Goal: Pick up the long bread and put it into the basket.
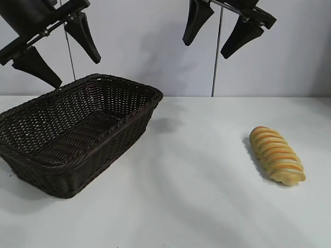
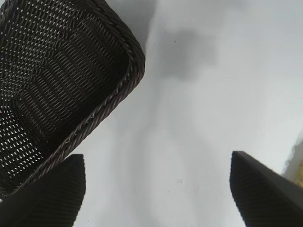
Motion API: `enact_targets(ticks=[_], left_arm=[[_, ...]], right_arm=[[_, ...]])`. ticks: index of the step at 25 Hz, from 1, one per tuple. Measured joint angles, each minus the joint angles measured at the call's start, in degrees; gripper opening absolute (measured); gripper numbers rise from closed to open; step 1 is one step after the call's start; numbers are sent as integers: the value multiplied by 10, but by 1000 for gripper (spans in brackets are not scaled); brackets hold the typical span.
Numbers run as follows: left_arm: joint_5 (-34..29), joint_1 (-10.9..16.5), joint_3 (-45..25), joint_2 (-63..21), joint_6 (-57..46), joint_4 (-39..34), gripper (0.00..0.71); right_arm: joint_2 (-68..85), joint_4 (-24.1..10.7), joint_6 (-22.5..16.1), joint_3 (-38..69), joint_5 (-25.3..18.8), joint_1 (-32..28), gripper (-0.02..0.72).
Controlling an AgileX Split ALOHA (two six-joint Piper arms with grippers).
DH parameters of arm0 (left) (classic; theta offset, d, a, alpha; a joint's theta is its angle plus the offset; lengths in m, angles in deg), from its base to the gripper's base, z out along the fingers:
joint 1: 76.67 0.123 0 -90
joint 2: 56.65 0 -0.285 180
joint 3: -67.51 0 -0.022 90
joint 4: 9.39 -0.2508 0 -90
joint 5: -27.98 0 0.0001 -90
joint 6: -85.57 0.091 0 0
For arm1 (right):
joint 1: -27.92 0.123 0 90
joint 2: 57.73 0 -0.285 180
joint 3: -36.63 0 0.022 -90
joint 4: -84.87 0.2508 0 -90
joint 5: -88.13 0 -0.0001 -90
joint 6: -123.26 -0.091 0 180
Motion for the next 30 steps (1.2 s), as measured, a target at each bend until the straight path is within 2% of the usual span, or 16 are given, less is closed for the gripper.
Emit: enact_targets(ticks=[30], left_arm=[[8,0,0,0,0,0,586]], right_arm=[[0,-9,0,0,1,0,600]])
